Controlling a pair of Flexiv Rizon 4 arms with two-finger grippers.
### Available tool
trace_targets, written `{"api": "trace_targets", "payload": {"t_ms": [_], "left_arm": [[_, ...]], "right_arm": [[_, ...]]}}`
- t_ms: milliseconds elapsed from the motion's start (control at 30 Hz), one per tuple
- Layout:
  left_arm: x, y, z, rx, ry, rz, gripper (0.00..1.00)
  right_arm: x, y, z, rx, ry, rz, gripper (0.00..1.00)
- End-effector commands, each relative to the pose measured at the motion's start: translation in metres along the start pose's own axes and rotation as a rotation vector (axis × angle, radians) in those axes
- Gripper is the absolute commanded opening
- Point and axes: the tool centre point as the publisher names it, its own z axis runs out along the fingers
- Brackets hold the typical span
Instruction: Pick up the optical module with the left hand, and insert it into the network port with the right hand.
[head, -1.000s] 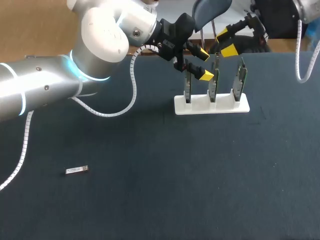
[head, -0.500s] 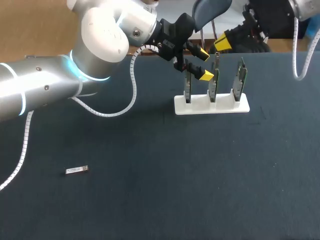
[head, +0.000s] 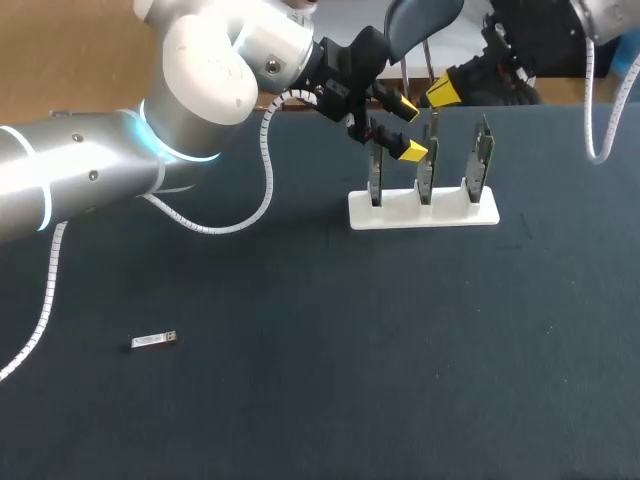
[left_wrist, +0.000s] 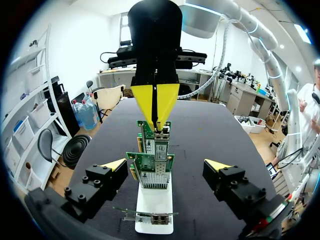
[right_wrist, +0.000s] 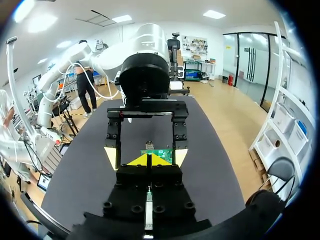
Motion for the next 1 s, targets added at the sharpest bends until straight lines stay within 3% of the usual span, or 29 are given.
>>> {"api": "trace_targets", "payload": {"t_ms": [33,1000], "left_arm": [[-0.001,0.002,0.001,0.005,0.006,-0.001,1.00],[-0.001,0.002,0.001,0.005,0.006,-0.001,1.00]], "right_arm": [[0.002,-0.004,0.002,-0.006,0.005,0.007,0.00],[0.034,-0.004,0.022,-0.053,0.048,0.101,0.00]]}}
